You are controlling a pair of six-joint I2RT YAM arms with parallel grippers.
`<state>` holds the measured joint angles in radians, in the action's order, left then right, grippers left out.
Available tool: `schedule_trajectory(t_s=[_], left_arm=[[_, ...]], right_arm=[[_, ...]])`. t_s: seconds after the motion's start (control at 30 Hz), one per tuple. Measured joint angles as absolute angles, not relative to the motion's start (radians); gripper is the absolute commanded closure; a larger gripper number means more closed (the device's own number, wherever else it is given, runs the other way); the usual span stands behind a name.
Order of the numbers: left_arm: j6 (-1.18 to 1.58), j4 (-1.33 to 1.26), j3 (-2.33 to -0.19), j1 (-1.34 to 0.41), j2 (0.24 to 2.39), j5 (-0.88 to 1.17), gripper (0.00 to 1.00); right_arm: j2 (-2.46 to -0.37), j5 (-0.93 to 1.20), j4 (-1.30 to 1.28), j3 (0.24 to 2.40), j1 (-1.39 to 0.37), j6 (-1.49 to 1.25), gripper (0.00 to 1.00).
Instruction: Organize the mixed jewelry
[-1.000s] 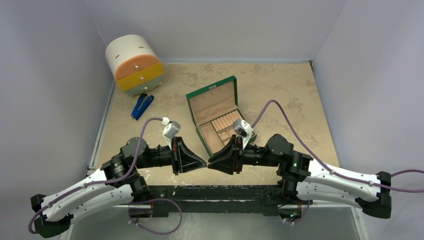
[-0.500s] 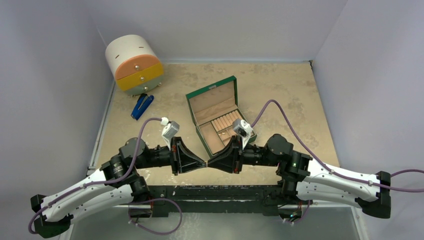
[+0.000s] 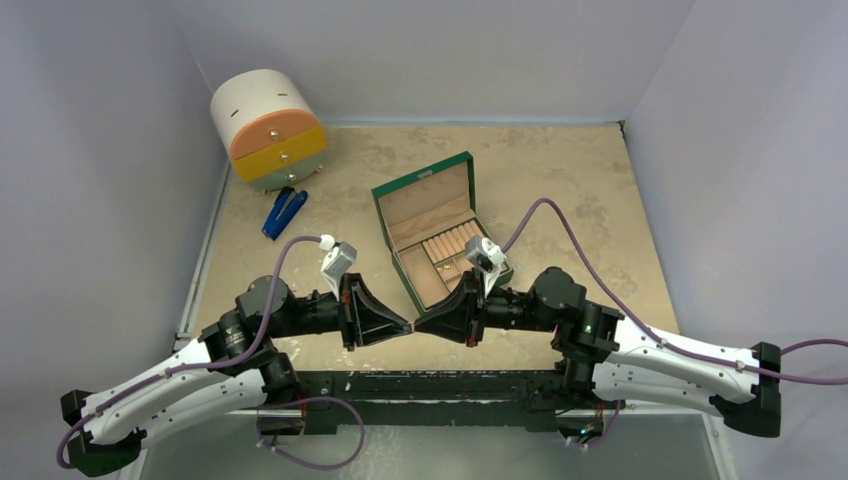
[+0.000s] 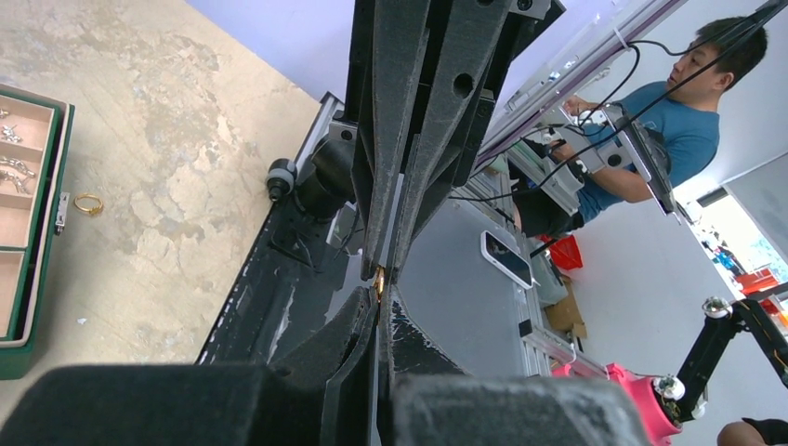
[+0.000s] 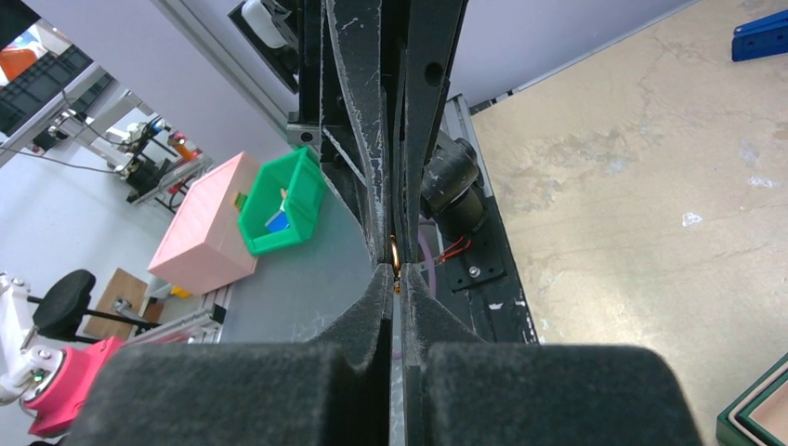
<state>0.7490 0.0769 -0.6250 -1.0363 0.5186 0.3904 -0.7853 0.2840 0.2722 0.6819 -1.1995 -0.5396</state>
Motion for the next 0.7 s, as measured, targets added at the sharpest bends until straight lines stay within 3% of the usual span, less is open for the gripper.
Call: schedule_trajectory(t_s=[0.17, 0.27, 0.7], left_arm=[[0.749, 0.082, -0.625, -1.036, 0.517, 0.370, 0.61], [0.747, 0.108, -0.627, -1.036, 0.510, 0.330, 0.52], [0.690, 0.347, -0.697, -1.036, 0.502, -0.017, 0.39]], right_arm=[[-0.785, 0.281, 0.272, 0.682, -1.198, -0.539, 1.00], [-0.783, 0.265, 0.259, 0.682, -1.198, -0.539, 1.00], [-0.898, -0.033, -0.067, 0.833, -1.177, -0.503, 1.00]])
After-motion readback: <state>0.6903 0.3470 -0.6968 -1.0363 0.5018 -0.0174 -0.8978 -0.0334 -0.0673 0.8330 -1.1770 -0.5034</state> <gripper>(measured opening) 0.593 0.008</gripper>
